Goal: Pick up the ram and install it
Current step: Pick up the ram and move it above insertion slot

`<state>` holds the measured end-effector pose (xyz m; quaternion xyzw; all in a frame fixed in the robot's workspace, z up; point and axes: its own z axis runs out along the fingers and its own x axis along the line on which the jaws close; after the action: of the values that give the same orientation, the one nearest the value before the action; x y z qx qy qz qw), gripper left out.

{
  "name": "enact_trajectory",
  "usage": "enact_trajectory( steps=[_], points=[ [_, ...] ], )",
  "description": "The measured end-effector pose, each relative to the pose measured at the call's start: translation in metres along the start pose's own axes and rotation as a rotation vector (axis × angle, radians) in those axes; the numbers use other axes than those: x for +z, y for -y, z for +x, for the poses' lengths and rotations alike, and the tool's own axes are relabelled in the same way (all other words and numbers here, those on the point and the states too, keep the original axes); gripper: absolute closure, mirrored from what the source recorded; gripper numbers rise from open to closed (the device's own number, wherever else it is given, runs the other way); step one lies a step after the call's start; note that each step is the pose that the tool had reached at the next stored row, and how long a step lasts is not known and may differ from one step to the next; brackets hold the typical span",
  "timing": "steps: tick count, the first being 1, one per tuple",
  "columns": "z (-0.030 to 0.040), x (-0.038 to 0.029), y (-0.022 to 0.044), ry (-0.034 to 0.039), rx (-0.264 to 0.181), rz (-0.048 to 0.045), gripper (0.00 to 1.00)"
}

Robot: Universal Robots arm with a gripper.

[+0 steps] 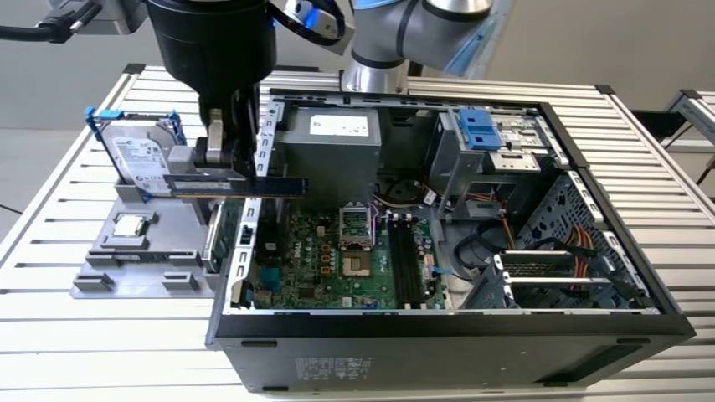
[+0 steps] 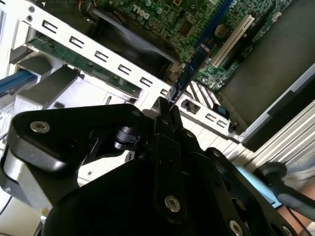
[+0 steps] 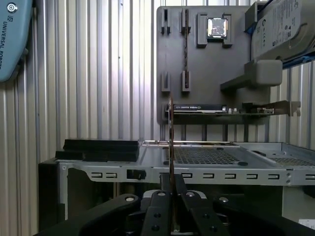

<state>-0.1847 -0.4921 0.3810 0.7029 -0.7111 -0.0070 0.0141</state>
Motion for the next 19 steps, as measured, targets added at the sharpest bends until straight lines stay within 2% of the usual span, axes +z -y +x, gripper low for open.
enact_trajectory(
  steps=[19],
  points=[
    [-0.0002, -0.0006, 0.0196, 0.0000, 0.000, -0.0009, 1.00]
  ],
)
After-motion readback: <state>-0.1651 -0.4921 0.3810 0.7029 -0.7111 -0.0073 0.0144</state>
